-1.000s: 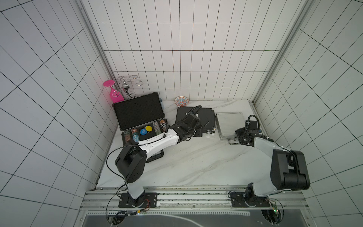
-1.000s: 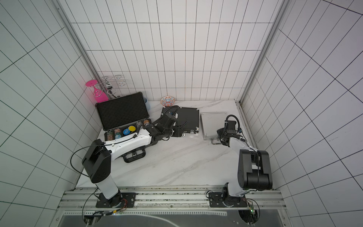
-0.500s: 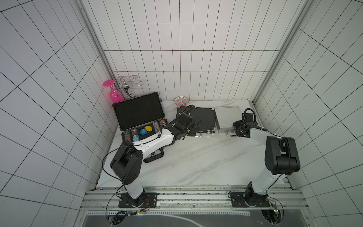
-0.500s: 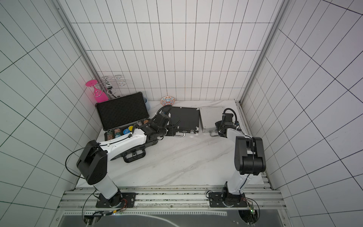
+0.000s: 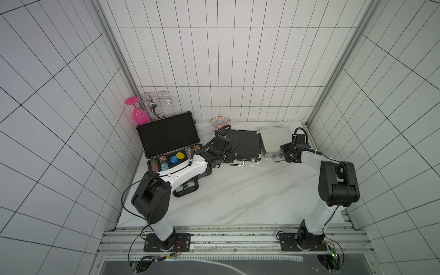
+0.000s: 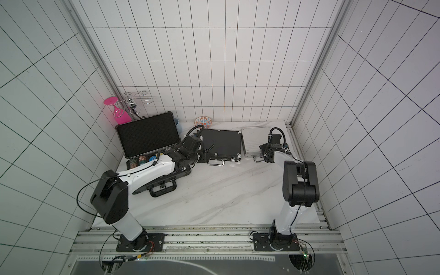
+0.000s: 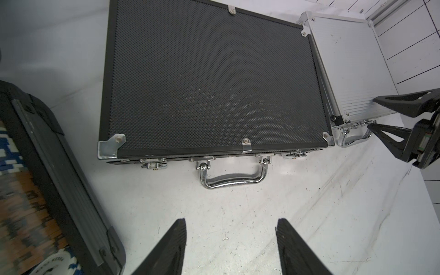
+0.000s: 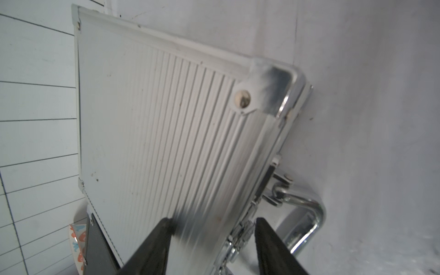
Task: Close the poker set cases
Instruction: Move the poker set case to the center of the board.
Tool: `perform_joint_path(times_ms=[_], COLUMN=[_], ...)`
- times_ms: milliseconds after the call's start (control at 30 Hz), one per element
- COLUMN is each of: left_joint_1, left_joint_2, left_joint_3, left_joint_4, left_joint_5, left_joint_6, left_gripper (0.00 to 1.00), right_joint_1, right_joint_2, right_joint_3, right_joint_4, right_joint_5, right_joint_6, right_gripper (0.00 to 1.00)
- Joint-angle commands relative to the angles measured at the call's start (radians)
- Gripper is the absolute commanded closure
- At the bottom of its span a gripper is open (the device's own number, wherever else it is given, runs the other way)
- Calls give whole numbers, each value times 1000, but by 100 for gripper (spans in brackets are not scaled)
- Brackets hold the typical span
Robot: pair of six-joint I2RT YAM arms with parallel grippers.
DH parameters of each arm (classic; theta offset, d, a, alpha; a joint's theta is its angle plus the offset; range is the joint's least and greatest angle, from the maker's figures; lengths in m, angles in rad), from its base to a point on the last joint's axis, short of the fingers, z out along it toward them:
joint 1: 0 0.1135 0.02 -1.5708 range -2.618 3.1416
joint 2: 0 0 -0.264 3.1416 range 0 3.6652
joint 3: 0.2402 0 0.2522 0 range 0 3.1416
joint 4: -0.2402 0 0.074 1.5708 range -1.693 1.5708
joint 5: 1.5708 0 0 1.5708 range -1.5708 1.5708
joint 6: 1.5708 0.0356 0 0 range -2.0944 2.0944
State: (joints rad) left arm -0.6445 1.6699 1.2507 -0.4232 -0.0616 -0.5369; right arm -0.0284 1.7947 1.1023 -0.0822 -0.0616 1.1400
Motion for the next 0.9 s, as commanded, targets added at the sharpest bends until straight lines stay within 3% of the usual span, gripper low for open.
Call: perform_joint_path(times_ms=[0, 133, 267, 400, 533, 667, 867], left_joint_1=[39, 94, 117, 239, 430, 603, 699], left_joint_2=[-49, -63, -77, -172, -249, -288, -217], left_joint_3=[29, 28, 20, -73, -120, -165, -120], left_joint_4=[-35, -116, -224, -201, -184, -107, -115], left_joint_5=[-41, -158, -289, -189, -149, -156, -362], left_joint_6=[12, -3, 0, -30, -58, -93, -124], left_gripper=[38, 38, 39, 39, 37, 33, 29], right_joint_1=[22, 92, 253, 474, 622, 673, 683], right_joint_2=[-63, -119, -98, -41, 68, 181, 368], right_joint_3=[156, 224, 323, 419, 558, 705, 967], right_joint_4=[-112, -145, -189, -215, -254, -255, -250], right_joint_5=[29, 62, -35, -130, -173, -224, -247], right_joint_6=[-143, -311, -575, -790, -873, -902, -938], right_gripper=[39, 39, 43, 45, 44, 39, 36])
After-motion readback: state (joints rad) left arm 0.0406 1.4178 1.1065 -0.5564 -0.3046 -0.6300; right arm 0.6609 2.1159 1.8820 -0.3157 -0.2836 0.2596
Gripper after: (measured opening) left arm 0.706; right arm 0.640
